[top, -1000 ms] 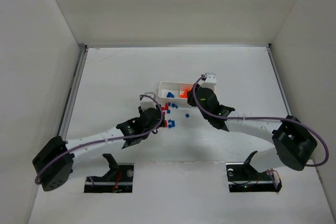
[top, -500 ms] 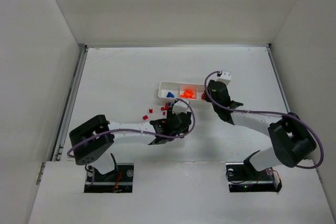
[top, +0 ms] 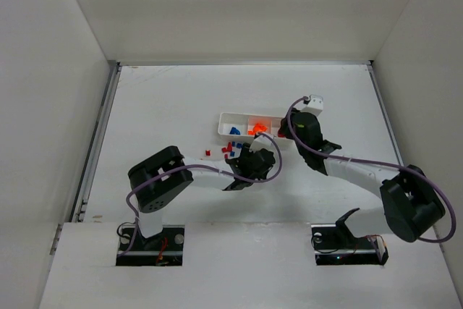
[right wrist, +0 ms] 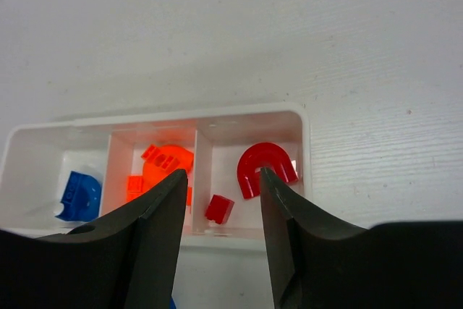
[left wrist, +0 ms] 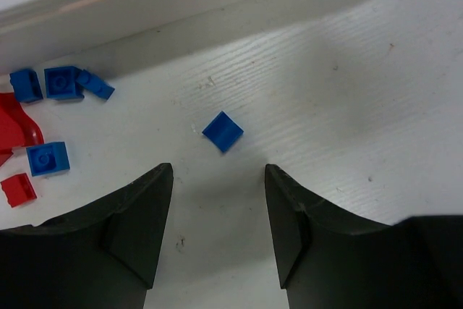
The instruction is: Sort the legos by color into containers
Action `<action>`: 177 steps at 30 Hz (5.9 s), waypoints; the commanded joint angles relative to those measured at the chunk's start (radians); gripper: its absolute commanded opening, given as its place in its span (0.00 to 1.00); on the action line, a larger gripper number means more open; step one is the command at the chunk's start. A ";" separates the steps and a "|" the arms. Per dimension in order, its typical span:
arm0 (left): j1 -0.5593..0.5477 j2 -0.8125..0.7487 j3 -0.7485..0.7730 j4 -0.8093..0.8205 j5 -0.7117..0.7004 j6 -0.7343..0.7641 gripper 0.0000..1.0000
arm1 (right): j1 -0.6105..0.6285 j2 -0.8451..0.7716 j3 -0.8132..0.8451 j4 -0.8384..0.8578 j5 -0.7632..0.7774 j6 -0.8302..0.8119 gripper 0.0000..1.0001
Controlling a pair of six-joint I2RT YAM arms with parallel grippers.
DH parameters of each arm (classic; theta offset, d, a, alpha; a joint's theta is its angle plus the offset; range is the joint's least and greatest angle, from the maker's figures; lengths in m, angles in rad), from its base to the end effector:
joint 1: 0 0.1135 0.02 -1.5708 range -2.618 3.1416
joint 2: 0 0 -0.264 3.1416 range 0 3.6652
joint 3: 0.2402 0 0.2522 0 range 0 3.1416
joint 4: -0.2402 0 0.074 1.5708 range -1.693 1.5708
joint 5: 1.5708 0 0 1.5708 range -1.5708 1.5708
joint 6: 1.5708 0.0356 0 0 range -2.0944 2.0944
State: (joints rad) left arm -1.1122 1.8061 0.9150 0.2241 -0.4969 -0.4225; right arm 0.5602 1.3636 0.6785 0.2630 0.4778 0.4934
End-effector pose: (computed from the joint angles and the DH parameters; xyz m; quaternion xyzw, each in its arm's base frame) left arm 0.1768 -0.3197 0.1523 0.1937 0.8570 -0.1346 0.4582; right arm 0.2541 0.1401 0.2200 0.1013 0.8195 0.0937 0.5562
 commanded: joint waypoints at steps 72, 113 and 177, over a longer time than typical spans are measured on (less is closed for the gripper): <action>0.610 -0.752 -0.310 -0.018 0.064 -0.446 0.44 | 0.563 0.325 0.159 0.231 0.001 0.108 0.47; 0.584 -1.076 -0.564 -0.195 0.000 -0.389 0.43 | 0.531 0.488 0.471 0.093 0.223 0.064 0.18; -0.037 -0.275 -0.254 -0.078 -0.080 -0.104 0.24 | 0.066 -0.061 -0.114 0.143 0.061 0.076 0.52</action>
State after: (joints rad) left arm -1.1545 1.5772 0.6792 0.1379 -0.5884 -0.5213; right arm 0.6125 1.3029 0.5716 0.3527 0.5236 0.5579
